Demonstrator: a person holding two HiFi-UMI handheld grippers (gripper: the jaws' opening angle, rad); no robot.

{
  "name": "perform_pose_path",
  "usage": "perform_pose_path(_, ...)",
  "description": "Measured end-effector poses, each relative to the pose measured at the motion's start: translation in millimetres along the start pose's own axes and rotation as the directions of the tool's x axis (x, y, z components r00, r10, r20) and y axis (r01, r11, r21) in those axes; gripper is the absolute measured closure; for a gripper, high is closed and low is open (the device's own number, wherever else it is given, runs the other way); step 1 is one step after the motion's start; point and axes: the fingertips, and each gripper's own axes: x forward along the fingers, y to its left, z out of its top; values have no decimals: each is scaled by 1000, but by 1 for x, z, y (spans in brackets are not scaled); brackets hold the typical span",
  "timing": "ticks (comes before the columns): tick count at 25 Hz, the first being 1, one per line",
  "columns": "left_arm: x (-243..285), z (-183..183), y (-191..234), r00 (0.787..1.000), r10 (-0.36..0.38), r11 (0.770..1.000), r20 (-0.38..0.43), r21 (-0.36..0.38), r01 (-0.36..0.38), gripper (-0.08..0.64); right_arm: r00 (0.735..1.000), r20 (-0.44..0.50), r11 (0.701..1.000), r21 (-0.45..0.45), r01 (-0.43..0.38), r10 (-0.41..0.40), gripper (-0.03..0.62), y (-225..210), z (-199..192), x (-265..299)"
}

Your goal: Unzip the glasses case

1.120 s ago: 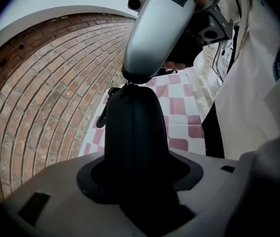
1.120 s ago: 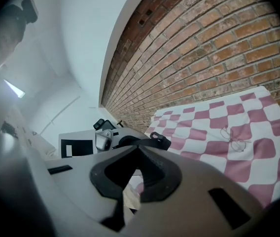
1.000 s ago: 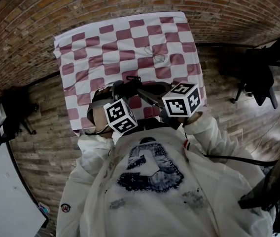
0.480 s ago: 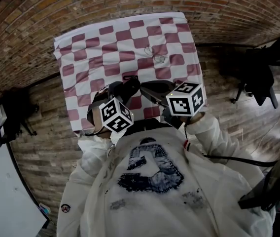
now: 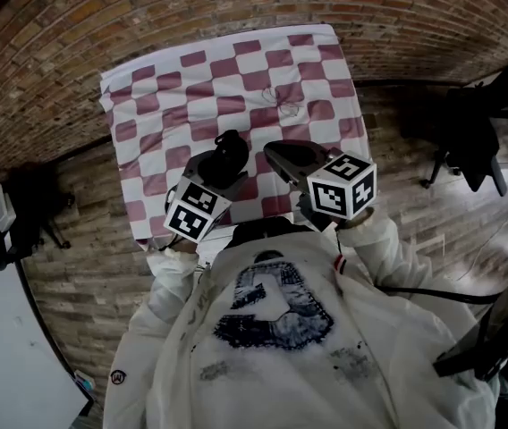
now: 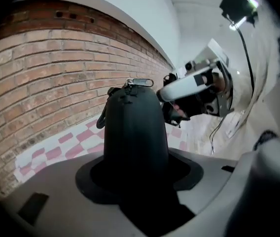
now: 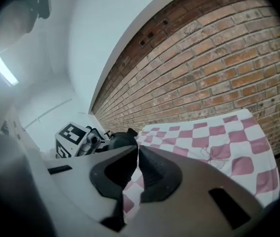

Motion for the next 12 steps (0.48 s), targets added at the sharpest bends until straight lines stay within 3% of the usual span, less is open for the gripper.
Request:
perform_pose_path(3,-8,13,-5,991,-72,986,117,-141,88,302,997,52,998,-21,55,-54,575,-7,8,-7)
perform_pose_path(6,-16,28,-10,963,-119,954,244,-242,179,301,989,101,993,-30,116,-112,575,-13,15,-16)
perform_pose_path(12,-26,38,-8,934,-105,931,342,-297,213,301,967,170,978,-56,203,-191,575,-20,24,-32)
